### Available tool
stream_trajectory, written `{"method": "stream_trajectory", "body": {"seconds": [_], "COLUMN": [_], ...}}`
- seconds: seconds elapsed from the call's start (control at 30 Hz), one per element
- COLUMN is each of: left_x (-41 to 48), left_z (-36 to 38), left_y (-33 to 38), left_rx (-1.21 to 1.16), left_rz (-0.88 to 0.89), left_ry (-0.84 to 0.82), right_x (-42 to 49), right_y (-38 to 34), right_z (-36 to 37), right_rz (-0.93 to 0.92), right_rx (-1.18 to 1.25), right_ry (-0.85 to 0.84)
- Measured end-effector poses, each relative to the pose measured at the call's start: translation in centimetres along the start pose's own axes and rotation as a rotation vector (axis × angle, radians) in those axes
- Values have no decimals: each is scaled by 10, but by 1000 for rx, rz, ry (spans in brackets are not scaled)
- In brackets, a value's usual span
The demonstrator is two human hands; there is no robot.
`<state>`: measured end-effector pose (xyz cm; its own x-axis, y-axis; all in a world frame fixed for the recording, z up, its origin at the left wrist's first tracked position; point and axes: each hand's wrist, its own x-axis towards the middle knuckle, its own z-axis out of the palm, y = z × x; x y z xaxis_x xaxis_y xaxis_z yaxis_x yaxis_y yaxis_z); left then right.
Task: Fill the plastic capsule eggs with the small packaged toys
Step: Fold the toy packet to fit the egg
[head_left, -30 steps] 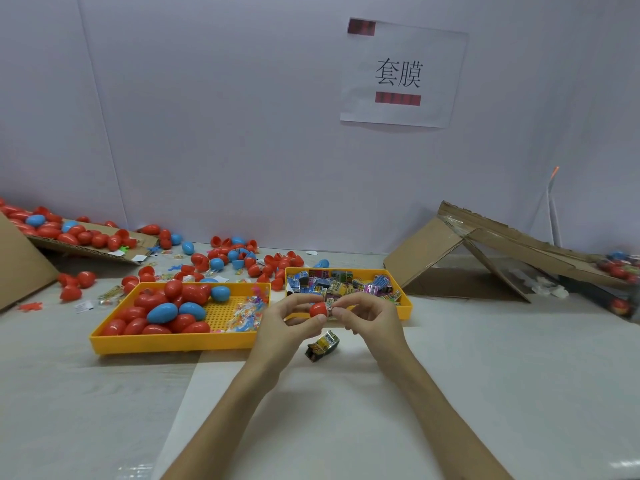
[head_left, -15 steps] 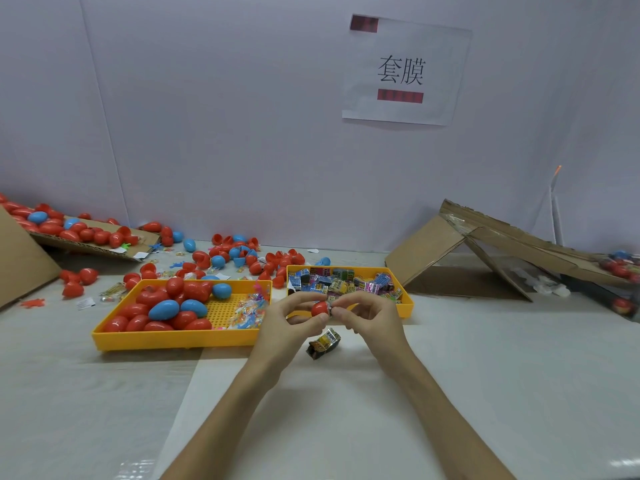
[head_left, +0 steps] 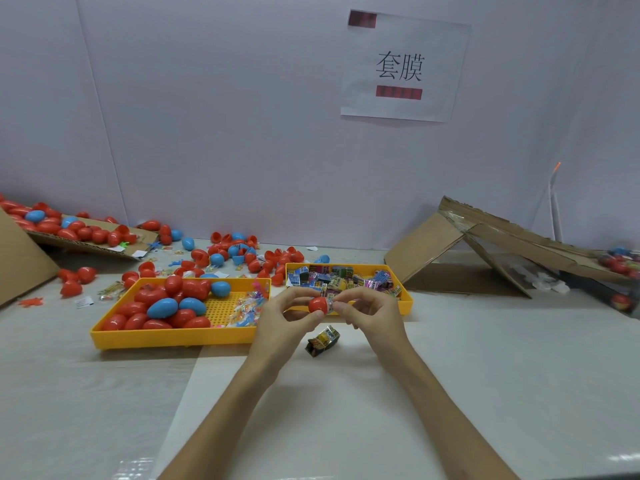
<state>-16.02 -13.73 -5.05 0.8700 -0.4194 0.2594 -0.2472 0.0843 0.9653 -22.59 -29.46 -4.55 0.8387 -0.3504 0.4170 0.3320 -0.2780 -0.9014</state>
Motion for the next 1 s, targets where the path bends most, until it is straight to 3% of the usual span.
{"method": "stream_trajectory", "body": {"seconds": [0.57, 1.0], "left_x": [-2, -2], "left_z": [1, 0], "left_y": [1, -1], "left_rx": [74, 30], "left_rz": [86, 13], "left_ry": [-1, -33], "right_x": [1, 1], "right_y": [5, 13], "right_z": [1, 6], "right_rz": [-1, -17], "right_rx": [-12, -140], "right_ry": [-27, 51]}}
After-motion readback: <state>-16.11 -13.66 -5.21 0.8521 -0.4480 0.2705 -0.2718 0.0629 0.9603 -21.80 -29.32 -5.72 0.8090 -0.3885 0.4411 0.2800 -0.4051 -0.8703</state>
